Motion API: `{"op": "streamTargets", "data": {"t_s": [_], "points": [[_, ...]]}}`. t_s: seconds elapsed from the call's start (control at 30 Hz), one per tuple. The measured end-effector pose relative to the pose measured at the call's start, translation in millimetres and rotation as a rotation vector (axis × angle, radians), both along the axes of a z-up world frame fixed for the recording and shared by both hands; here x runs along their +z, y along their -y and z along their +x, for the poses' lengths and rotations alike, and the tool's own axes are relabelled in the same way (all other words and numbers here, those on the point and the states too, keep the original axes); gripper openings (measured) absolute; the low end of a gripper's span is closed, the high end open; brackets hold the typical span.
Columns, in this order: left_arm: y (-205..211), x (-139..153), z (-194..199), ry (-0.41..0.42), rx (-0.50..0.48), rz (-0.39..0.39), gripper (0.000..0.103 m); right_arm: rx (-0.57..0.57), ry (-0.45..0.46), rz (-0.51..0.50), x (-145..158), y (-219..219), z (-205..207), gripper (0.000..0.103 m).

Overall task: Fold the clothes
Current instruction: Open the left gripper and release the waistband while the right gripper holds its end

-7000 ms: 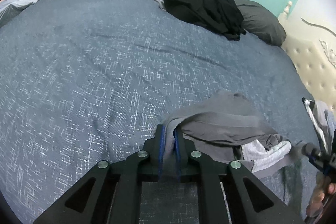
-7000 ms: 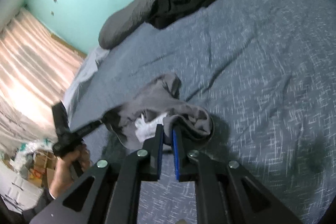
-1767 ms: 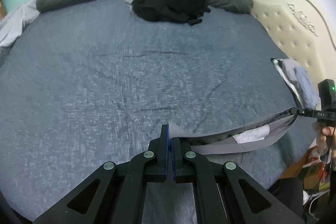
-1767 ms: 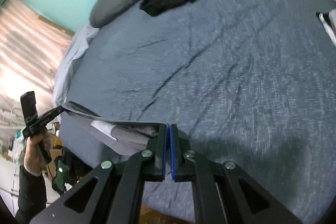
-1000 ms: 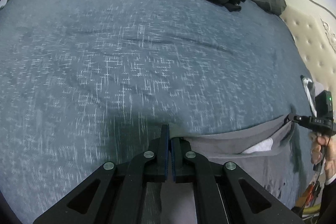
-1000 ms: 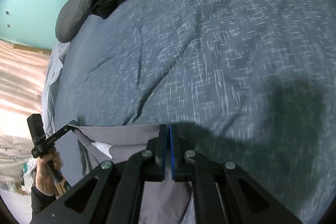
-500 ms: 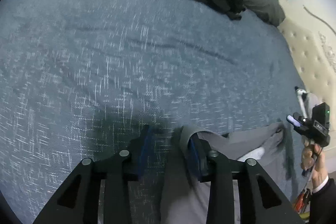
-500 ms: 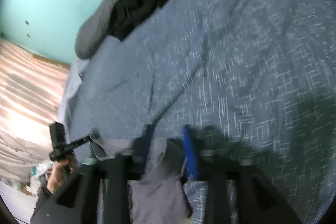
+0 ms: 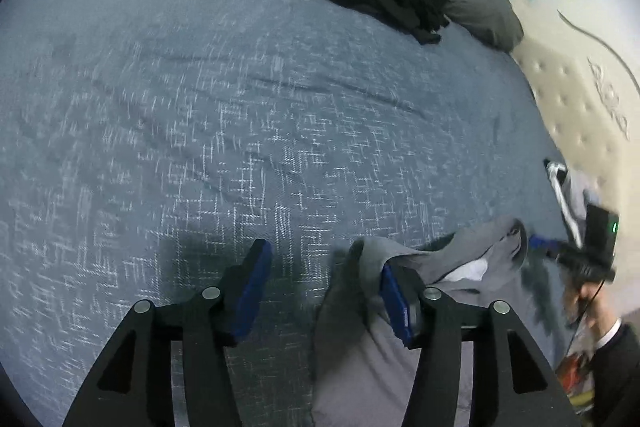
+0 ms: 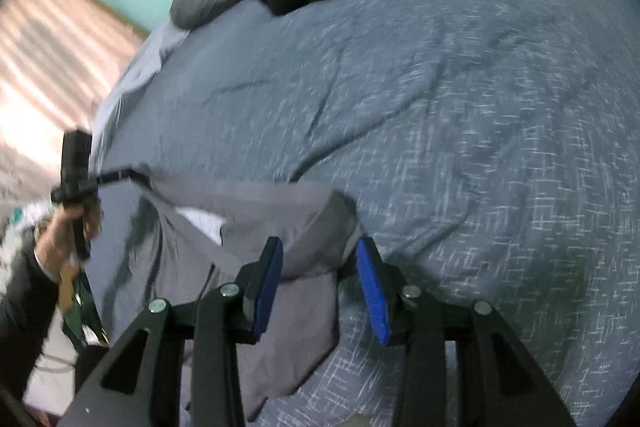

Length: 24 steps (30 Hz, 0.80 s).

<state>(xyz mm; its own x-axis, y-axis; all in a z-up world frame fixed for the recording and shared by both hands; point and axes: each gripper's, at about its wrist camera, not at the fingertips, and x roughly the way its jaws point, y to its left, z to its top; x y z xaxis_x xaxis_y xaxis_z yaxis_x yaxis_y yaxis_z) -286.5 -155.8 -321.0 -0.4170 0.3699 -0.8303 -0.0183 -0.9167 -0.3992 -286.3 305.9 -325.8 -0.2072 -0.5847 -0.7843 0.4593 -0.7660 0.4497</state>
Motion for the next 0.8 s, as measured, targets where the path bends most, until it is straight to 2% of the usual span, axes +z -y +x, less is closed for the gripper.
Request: {"op": "streamTargets", "data": {"t_s": [0.07,0.1,0.13,0.2,0.3,0.33,0.47,0.6,0.7,0.8], "points": [[-2,1,-2,-0.011,-0.001,-0.014,0.057,0.022,0.001,0.047,-4,9,3,0.04],[-2,5,1,-0.024,0.001,0.002,0.057,0.032,-0.003,0.067,-5,13,4,0.04],[1,7,1,-0.036,0.012,0.051,0.06,0.04,-0.008,0.072,-6,15,4,0.04],[5,8,-2,-0.026,0.041,0.103,0.066,0.04,-0.005,0.062,-6,15,3,0.04],[0,6,-6,-0.012,0.035,0.081,0.066,0.02,-0.003,0.049,-8,13,1,0.04],[-2,2,-8,0.005,0.039,0.111,0.066,0.011,-0.004,0.045,-9,11,3,0.04],[1,-7,-9,0.055,0.089,0.108,0.066,-0.001,-0.002,0.038,-10,10,4,0.04],[0,-9,-8,0.064,0.113,0.033,0.066,-0.014,0.007,0.078,-11,13,3,0.04],[-6,-13,-9,0.088,0.099,0.057,0.066,-0.029,0.009,0.076,-12,11,4,0.04],[-11,-7,-8,0.07,0.078,0.027,0.066,-0.044,0.012,0.068,-12,10,3,0.04]]}}
